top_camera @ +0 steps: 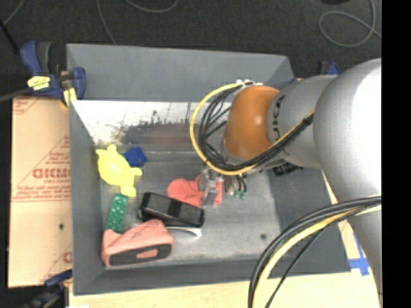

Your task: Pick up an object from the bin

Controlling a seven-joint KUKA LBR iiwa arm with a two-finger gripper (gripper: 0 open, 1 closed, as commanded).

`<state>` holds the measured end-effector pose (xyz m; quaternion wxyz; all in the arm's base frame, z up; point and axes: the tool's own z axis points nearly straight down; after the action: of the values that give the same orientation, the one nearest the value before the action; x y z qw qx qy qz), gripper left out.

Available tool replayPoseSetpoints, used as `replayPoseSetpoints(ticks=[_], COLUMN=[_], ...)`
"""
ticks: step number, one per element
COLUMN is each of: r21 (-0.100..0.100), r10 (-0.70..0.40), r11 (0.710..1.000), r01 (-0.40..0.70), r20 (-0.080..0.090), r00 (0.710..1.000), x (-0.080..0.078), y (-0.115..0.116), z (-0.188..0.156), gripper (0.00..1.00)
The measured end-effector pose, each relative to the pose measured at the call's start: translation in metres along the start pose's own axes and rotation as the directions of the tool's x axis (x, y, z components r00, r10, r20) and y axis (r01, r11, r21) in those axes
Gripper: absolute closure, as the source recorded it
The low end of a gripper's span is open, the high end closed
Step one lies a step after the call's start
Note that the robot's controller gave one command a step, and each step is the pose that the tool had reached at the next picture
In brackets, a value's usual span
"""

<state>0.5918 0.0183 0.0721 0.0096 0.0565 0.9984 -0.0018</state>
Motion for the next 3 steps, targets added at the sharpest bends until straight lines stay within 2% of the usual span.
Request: replayPoseSetpoints(ticks=[1,2,3], r21=[0.000,0.002,0.000], r10=[-0.001,-0.009,-0.026], r11=[1.000,1.000,1.000], r01=[0.001,0.009,0.026], r20=[0.000,-0.011,0.002], r00=[1.000,1.000,1.000], x=[0.000,0.004,-0.002], y=[0.000,-0.002,0.002], z=[0.000,-0.036,-0.085], gripper=[1.00,1.00,1.00])
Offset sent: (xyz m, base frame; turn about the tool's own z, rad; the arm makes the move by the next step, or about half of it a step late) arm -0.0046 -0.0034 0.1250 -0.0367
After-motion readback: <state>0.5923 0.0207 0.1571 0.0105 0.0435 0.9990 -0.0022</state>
